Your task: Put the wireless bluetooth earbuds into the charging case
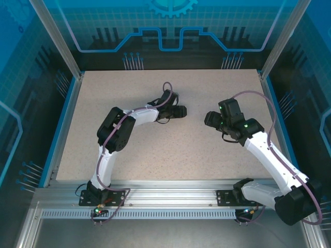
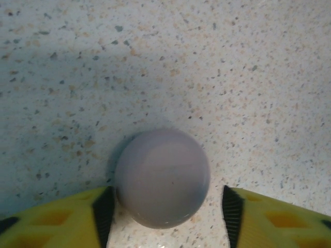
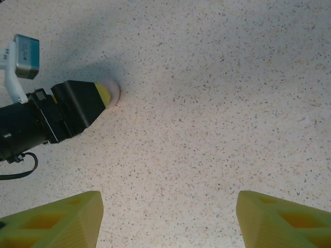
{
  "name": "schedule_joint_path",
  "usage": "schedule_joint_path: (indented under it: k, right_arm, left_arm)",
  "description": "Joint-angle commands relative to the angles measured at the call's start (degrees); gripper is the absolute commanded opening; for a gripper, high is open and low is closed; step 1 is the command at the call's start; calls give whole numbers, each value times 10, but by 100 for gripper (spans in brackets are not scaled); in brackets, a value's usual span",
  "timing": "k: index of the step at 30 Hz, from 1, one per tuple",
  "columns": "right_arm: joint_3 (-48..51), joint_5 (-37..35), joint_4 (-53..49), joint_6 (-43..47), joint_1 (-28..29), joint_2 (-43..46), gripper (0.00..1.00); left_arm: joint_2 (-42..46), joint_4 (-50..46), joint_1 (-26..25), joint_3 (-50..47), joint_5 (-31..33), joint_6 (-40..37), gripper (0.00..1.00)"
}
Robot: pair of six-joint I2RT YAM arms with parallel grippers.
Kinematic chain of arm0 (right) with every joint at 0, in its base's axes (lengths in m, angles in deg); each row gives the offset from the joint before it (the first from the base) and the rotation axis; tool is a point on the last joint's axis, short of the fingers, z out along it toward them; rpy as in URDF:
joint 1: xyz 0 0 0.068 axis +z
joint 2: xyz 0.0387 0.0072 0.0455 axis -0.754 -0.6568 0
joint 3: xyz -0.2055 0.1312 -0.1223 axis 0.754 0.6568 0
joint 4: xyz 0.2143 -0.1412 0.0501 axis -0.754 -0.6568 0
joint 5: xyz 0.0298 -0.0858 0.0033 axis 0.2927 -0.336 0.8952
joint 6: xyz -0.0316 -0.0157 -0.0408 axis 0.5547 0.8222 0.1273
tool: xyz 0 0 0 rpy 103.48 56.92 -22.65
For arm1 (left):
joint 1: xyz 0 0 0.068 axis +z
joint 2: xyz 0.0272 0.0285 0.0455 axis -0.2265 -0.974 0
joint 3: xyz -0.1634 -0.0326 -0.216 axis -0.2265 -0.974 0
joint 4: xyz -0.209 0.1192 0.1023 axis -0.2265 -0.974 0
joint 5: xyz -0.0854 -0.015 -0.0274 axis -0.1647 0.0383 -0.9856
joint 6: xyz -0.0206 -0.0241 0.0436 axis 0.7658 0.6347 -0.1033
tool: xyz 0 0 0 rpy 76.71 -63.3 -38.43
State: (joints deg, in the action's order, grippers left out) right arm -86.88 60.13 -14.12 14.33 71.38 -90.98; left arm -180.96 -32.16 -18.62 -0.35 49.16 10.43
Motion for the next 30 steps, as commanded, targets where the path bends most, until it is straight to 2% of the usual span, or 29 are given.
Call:
schedule_joint_path:
  k: [1,5,10,13,19,24,30]
  right_arm:
    - [-25,-2,-10,6,-8,-3,70]
    - [-37,0,-16,9,-9,-6,71]
    - [-47,-5,-23,12,-9,-5,83]
    - [-54,-14,-30,13,-10,-5,100]
    - [-73,-37,-50,47,-24,-14,100]
    - [-93,-80,-62,106,-41,-28,100]
    - [-63,-126,-8,149,-94,-11,100]
  left_arm:
    - [32,-40,7,15,29,-18,71]
    - [71,-63,11,11,64,-37,98]
    - [127,-97,20,10,99,-67,99]
    - [169,-108,25,0,123,-81,99]
    - [277,-113,31,-50,170,-120,99]
    - [382,-88,38,-129,202,-152,99]
    - [501,47,44,-284,252,-207,99]
